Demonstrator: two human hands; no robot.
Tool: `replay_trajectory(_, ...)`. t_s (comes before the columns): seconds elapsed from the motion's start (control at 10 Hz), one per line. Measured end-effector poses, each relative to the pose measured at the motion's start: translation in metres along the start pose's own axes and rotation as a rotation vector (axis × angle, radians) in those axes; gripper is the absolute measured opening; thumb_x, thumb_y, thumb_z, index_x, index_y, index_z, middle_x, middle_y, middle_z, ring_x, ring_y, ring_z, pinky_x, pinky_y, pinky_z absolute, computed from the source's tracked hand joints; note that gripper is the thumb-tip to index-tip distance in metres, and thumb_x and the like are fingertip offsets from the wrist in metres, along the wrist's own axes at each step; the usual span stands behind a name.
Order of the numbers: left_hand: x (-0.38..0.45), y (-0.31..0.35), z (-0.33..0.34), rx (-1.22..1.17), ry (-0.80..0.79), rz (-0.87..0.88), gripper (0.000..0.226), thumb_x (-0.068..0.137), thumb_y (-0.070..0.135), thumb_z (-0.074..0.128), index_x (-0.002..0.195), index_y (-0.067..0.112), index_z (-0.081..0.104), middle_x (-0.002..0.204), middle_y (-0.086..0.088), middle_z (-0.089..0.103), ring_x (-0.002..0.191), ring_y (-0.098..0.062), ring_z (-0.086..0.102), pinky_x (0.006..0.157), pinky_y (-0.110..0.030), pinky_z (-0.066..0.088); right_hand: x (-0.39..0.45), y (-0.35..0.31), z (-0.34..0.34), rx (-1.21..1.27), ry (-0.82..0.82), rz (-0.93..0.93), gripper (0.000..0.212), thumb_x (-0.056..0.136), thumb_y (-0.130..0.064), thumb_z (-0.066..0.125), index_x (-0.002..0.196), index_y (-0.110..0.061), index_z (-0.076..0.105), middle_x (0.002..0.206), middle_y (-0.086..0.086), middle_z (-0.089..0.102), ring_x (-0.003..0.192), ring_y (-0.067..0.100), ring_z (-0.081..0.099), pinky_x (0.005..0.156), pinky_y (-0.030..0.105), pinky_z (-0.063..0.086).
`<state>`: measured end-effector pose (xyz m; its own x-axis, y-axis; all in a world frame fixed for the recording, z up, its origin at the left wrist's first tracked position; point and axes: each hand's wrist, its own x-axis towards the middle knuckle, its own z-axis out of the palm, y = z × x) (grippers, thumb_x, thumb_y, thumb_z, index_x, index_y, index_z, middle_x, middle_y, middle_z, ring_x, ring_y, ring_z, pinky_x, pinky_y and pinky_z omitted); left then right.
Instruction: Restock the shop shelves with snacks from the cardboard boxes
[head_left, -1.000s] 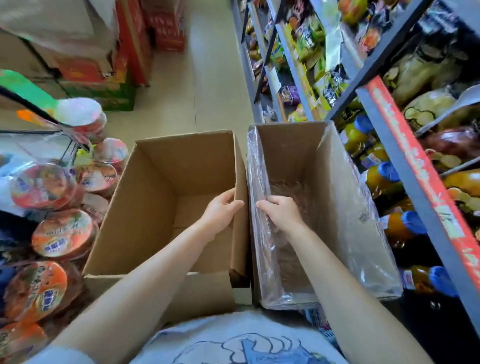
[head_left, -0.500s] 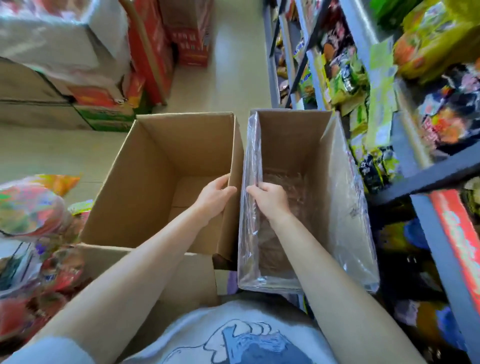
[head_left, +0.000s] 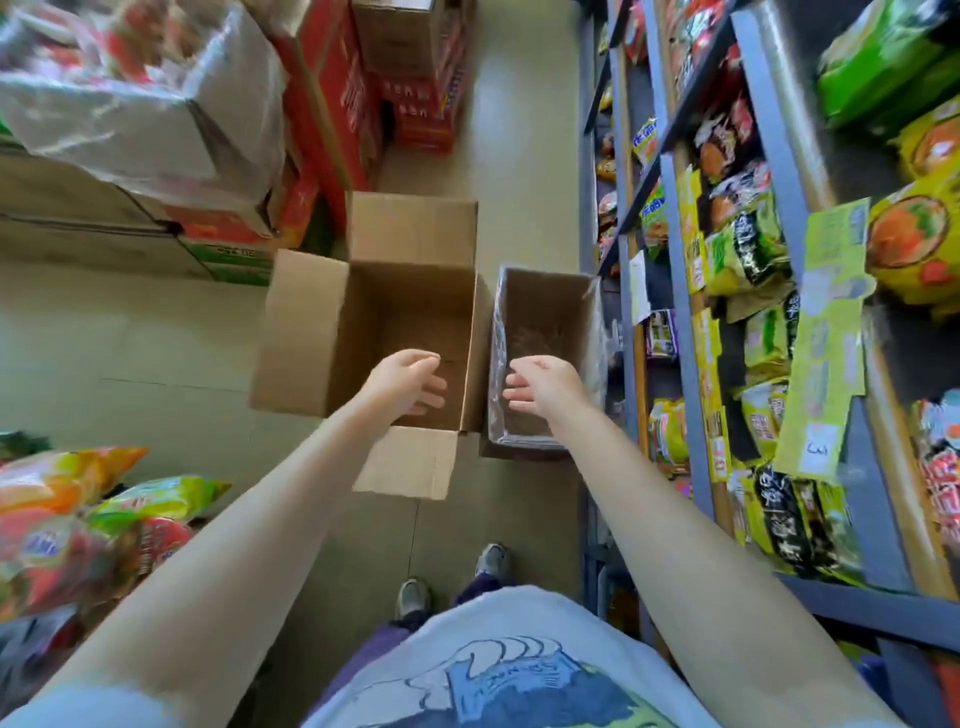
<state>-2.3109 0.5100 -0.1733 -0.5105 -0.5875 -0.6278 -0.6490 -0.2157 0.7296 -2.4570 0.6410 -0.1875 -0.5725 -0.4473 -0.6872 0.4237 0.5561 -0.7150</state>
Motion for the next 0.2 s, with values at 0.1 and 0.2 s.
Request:
replay_trajectory(0.1,-0.036,0.022,-0.02,-0.071,0.066,0.121,0.029,0.105,0.027,0.047,0.128,0.014,0.06,0.112,-0.008,0.071,0.093,-0.019,0.071,0.082,-0.031,0.057,-0.03,-0.02,-0.015,0.057,-0.003,-0.127,0.014,0.1,-0.016,0.055,0.108,-0.012,0.066,0.101,0.014,0.072,0.086,0.023,0.072,0.078,0.036,0.06)
replay_trajectory(0.2,-0.09,0.065,-0.054,-0.277,0.113,0.403,0.025,0.102,0.016,0.049,0.122,0.012,0.065,0.108,-0.013,0.073,0.093,-0.025,0.073,0.082,-0.033,0.057,-0.088,-0.06,-0.04,0.187,0.083,-0.462,0.018,0.1,-0.007,0.051,0.101,-0.013,0.067,0.091,0.008,0.072,0.079,0.019,0.07,0.074,0.033,0.057)
